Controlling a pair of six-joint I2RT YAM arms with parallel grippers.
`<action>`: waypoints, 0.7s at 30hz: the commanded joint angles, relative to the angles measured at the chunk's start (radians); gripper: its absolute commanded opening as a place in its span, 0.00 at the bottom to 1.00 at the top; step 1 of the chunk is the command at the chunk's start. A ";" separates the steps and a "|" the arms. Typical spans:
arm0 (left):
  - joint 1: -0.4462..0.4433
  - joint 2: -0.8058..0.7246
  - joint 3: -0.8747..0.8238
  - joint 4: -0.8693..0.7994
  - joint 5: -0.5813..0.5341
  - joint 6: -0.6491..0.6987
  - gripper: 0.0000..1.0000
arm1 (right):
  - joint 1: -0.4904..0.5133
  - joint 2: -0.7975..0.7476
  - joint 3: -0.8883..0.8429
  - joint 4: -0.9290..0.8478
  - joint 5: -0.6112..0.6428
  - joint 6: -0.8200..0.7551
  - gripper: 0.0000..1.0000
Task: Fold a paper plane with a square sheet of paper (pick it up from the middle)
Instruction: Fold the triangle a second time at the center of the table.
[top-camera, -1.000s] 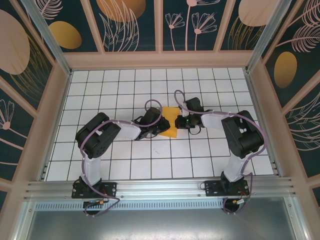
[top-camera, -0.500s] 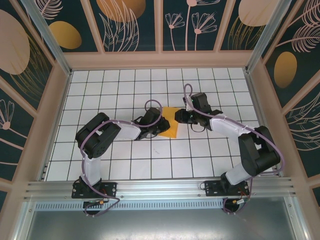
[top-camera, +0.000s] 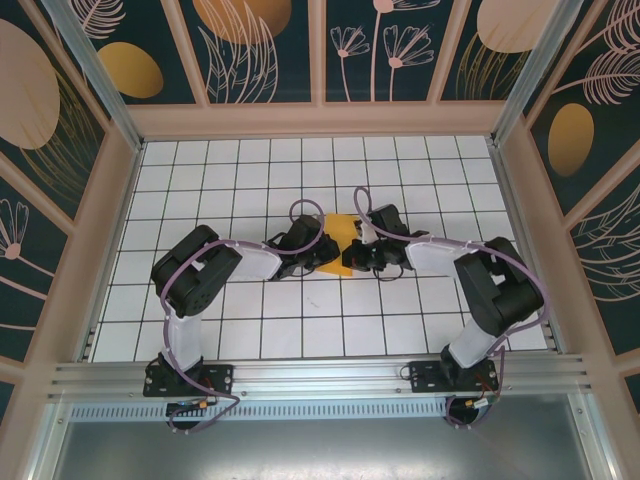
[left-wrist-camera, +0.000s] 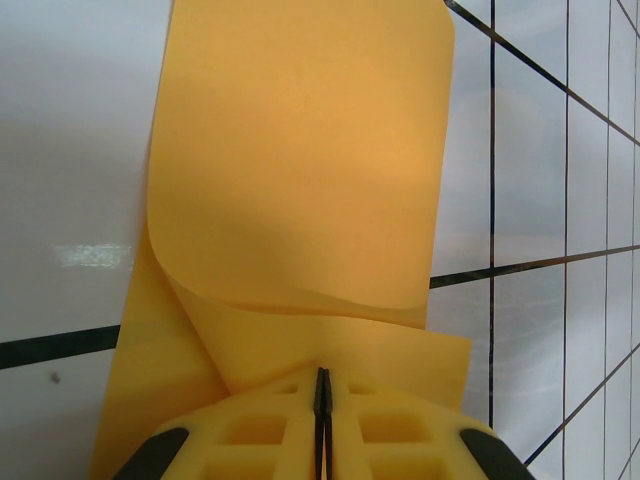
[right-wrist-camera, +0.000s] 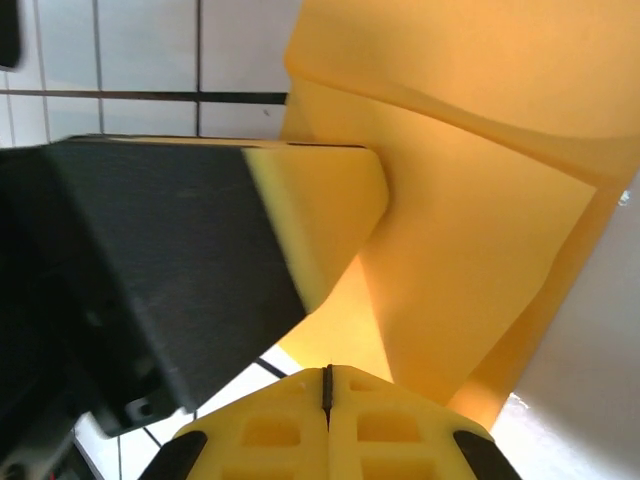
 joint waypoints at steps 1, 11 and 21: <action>0.000 0.033 -0.017 -0.043 -0.013 0.002 0.13 | 0.004 0.036 0.007 0.015 -0.023 0.009 0.06; -0.001 0.037 -0.024 -0.042 -0.016 0.003 0.13 | -0.010 0.080 0.012 -0.052 0.097 -0.046 0.06; 0.001 0.033 -0.028 -0.050 -0.034 0.000 0.13 | -0.009 0.077 -0.014 -0.101 0.109 -0.044 0.06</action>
